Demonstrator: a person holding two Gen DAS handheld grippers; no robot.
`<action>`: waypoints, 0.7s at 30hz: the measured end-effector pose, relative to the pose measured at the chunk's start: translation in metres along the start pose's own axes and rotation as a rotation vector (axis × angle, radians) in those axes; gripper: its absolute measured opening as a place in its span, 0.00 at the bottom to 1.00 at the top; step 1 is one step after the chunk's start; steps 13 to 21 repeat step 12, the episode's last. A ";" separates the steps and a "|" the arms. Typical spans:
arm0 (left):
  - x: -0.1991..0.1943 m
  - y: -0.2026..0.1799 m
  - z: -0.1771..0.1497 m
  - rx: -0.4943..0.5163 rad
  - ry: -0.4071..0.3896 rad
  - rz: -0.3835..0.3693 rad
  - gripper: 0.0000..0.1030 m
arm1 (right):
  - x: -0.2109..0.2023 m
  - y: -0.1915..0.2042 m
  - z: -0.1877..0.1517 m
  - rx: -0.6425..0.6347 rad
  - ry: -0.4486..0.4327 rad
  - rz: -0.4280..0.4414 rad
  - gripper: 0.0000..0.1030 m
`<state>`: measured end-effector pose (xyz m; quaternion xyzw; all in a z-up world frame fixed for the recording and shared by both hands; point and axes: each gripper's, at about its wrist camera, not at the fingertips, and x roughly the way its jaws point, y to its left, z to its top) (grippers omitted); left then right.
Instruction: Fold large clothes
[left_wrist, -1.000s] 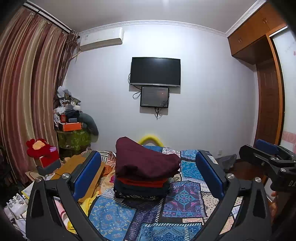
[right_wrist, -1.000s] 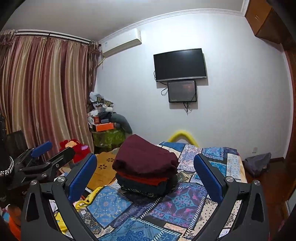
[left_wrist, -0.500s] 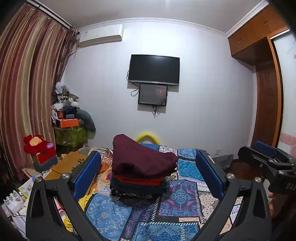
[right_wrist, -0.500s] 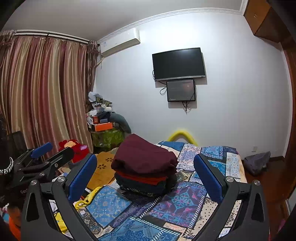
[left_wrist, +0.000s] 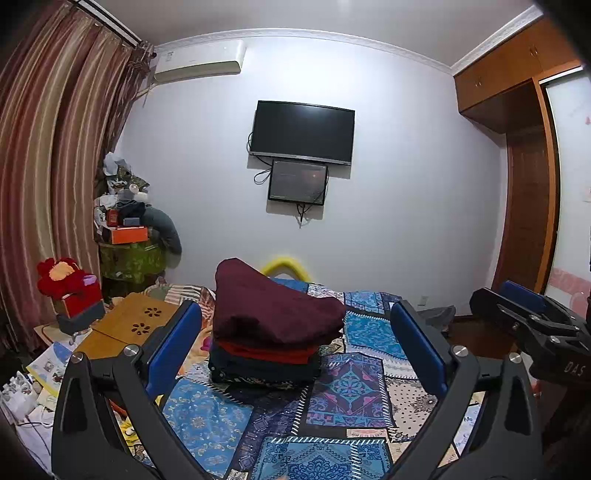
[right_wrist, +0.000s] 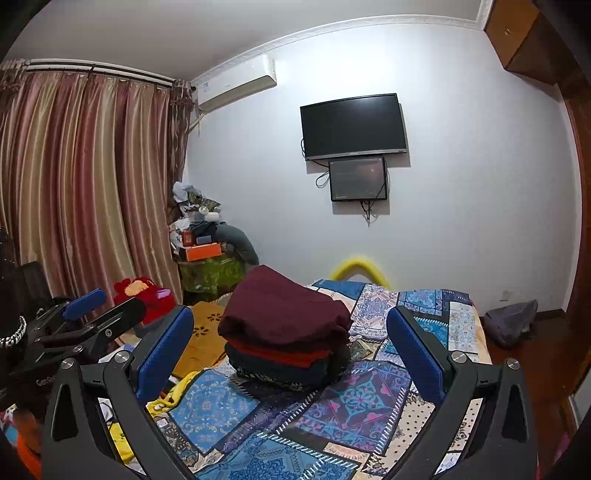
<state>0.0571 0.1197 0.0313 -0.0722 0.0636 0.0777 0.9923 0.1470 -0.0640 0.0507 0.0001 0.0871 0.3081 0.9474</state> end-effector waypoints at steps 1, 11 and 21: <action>0.000 -0.001 0.000 -0.002 0.000 -0.005 0.99 | 0.000 0.000 0.000 0.000 -0.001 0.000 1.00; 0.000 -0.006 -0.002 0.015 0.004 -0.007 0.99 | 0.004 -0.001 -0.002 -0.001 0.010 -0.006 1.00; 0.000 -0.006 -0.002 0.017 0.006 -0.006 0.99 | 0.004 -0.001 -0.001 -0.002 0.012 -0.006 1.00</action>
